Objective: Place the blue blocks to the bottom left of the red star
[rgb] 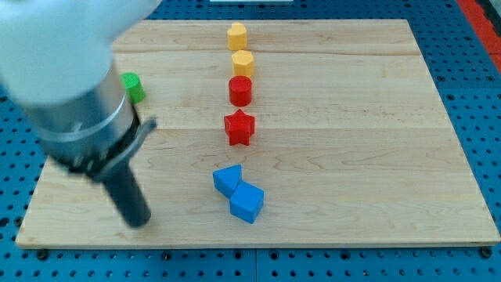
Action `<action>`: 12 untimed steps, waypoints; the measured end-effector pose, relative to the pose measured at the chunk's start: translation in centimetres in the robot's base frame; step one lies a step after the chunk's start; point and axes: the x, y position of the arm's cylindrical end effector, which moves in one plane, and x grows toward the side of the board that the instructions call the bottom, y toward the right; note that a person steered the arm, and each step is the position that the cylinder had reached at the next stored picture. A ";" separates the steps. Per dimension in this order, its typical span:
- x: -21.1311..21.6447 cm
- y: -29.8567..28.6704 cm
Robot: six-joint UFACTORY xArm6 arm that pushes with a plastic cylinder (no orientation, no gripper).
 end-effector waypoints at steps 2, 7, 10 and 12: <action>-1.5 9.2; -7.4 11.7; -9.1 25.3; -6.3 17.6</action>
